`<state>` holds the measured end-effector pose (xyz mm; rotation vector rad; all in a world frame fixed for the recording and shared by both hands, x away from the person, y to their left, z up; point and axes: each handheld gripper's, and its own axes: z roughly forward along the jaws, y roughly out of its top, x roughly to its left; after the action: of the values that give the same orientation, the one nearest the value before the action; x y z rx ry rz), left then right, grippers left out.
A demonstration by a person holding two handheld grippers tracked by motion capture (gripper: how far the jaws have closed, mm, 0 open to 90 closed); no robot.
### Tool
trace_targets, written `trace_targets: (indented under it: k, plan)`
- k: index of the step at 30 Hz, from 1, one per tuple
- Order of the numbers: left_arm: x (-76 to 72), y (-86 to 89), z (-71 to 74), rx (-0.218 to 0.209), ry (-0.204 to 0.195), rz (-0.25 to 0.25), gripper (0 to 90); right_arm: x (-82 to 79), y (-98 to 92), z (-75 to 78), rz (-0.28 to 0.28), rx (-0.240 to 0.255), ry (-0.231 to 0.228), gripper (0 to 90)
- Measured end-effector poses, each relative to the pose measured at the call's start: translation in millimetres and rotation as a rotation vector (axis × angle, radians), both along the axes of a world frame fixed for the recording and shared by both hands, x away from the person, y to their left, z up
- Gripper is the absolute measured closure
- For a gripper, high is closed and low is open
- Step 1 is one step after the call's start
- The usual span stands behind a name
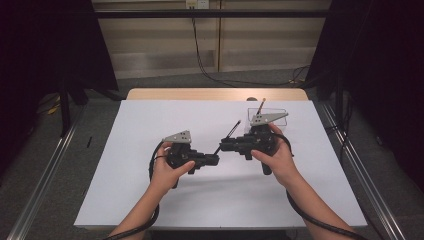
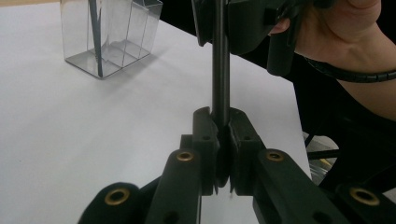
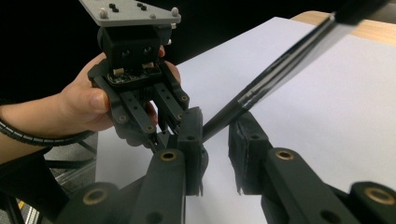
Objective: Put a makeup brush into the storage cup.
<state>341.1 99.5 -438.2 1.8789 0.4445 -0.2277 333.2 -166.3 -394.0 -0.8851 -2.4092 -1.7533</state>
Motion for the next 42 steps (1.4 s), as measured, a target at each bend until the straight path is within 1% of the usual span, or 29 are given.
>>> trace_targets:
  k: [4, 6, 11, 12, 16, 23, 28, 29, 30, 34, 42]
  plan:
    - [-0.2, -1.4, 0.0, 0.004, 0.005, -0.005, 83.3, 0.8, 0.7, 0.1, -0.009, 0.027, 0.018, 76.3]
    - [-0.2, -2.4, -0.4, 0.011, -0.005, -0.008, 83.2, 1.4, 0.9, 0.2, -0.008, 0.037, 0.029, 77.3]
    - [-1.2, -5.9, -0.6, 0.037, -0.011, -0.008, 83.1, 1.5, 1.5, -0.4, -0.005, 0.045, 0.047, 79.2]
    - [-1.3, -6.6, -1.1, 0.034, -0.006, -0.011, 83.1, 1.5, 1.4, -0.6, -0.007, 0.047, 0.051, 79.6]
    - [-2.2, -10.2, -1.6, 0.038, -0.015, -0.014, 82.0, 1.4, 1.6, -0.6, 0.002, 0.092, 0.077, 84.3]
    - [-3.1, -14.0, -2.1, 0.018, -0.015, -0.02, 80.7, 0.7, 3.8, 1.1, -0.009, 0.112, 0.067, 84.7]
    - [-3.2, -14.8, -2.9, -0.004, -0.007, -0.022, 78.7, 1.0, 4.2, 0.6, -0.024, 0.132, 0.069, 84.7]
    - [-3.1, -15.2, -3.4, -0.012, 0.001, -0.02, 78.8, 1.1, 4.6, 0.6, -0.026, 0.134, 0.065, 84.7]
    - [-2.6, -14.9, -3.8, -0.008, -0.003, -0.023, 78.7, 1.4, 5.6, 0.7, -0.023, 0.133, 0.064, 84.8]
    - [-2.8, -15.9, -5.1, -0.01, 0.001, -0.023, 77.5, 2.3, 8.5, 0.3, -0.022, 0.128, 0.059, 84.8]
    - [-3.2, -16.6, -5.5, -0.019, 0.003, -0.029, 77.0, 2.1, 10.7, 0.8, -0.017, 0.13, 0.051, 84.8]
